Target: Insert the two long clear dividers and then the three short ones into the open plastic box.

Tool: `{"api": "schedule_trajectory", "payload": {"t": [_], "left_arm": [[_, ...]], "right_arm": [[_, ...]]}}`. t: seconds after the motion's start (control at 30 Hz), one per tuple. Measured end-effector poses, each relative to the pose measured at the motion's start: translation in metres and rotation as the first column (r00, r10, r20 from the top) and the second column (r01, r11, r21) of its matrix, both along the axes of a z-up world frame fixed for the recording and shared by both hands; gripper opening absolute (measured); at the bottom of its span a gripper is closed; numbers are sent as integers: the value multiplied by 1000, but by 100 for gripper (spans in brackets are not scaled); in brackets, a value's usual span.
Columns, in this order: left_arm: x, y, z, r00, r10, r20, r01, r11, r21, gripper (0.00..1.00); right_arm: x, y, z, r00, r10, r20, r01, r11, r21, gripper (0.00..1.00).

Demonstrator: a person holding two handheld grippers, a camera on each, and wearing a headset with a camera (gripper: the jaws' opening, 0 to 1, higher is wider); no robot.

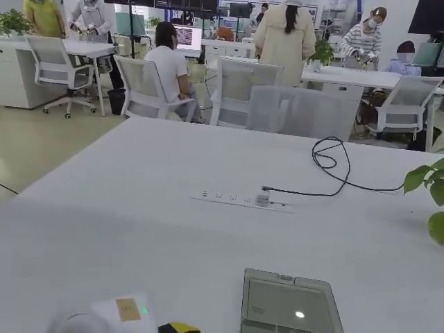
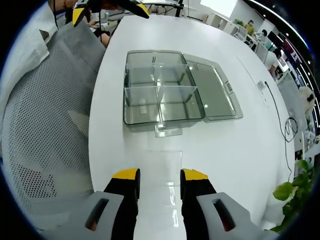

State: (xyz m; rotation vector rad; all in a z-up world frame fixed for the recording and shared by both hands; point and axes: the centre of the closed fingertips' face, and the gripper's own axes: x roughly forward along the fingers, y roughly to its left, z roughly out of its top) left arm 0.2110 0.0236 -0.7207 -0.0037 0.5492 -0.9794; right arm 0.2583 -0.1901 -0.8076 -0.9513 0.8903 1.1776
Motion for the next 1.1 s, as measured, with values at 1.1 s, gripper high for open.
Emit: {"api": "schedule_trajectory", "payload": {"t": [1.1], "left_arm": [[20,-71,41,930,5,-367,-141,928,-344,61]], "right_arm": [[-22,80,100,980,71,186,-97,986,133,33]]}}
